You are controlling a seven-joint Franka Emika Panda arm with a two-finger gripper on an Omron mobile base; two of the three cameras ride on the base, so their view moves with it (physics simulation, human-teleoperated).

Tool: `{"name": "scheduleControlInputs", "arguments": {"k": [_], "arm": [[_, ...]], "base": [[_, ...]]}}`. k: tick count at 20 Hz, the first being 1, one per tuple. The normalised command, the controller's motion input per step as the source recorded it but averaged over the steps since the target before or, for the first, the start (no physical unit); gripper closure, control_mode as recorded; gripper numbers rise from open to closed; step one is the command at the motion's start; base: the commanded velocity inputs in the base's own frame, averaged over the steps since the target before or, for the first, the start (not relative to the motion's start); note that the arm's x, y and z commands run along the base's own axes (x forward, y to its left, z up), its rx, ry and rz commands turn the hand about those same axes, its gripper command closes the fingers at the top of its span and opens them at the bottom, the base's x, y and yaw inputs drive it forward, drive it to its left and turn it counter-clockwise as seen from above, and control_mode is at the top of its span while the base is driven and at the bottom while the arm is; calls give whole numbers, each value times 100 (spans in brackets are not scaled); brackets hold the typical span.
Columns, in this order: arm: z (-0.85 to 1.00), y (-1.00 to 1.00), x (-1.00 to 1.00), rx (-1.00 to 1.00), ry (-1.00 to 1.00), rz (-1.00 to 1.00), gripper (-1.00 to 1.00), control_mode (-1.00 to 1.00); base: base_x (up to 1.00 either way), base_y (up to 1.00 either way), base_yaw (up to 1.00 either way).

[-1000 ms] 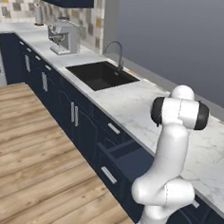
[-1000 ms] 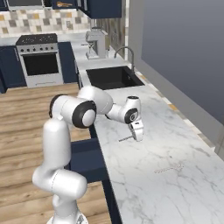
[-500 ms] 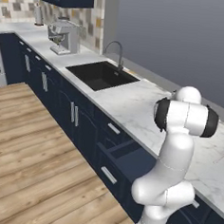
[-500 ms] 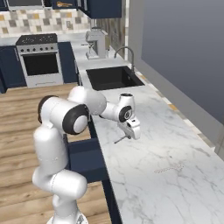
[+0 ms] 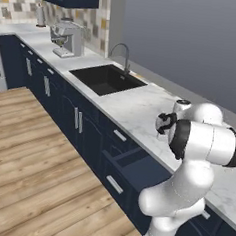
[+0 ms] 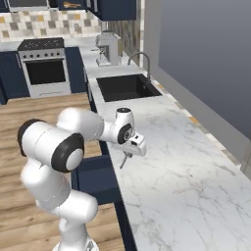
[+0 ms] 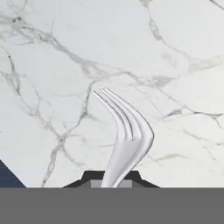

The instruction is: Organize the utensils by type. Pick up the wooden spoons from the counter and place them in the open cabinet. Then pick up the metallic utensils from the counter and place them in the open drawer.

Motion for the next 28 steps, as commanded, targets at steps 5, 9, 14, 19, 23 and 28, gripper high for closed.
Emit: {"name": "scheduleControlInputs", "arguments": {"k": [5,9,14,19,23,28], "arm": [[4,74,-29,0,-12,39,100,-100],[8,79,-5,0,0,32,100,-100],[0,75,0,0,8,33,100,-100],[-3,64,2,0,9,33,100,-100],[-25,33,19,-1,3,29,100,-100],[-34,17,8,-1,3,10,100,-100]], "base": [[0,0,0],[0,0,0],[0,0,0],[0,0,0],[0,0,0],[0,0,0]]}}
